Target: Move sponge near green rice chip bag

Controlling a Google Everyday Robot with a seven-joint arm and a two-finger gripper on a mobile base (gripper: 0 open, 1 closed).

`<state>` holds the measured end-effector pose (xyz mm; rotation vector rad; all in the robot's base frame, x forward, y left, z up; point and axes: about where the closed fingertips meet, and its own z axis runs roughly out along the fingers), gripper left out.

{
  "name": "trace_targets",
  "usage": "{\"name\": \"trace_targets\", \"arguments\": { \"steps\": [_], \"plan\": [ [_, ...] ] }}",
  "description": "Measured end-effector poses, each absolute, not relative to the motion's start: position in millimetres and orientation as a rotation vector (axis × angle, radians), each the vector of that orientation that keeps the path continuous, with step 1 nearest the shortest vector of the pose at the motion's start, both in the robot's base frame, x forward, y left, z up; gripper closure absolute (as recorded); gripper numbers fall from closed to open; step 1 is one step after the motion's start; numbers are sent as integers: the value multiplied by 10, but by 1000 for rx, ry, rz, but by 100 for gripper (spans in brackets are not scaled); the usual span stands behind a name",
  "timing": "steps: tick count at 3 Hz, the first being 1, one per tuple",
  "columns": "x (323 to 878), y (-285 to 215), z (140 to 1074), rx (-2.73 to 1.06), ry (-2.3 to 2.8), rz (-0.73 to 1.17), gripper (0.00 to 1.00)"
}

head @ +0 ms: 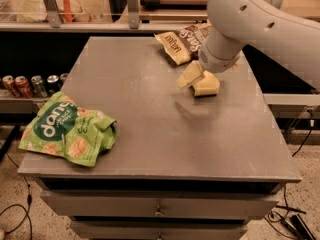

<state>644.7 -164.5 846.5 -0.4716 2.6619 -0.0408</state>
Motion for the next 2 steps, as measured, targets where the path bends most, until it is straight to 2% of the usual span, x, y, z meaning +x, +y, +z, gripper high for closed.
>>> {"name": "trace_targets", "arguments": {
  "steps": [1,2],
  "plan": [
    [6506,-1558,8449,-464,2685,-50,18],
    [6531,-1530,8406,-455,2705,-49,41]
  ]
}}
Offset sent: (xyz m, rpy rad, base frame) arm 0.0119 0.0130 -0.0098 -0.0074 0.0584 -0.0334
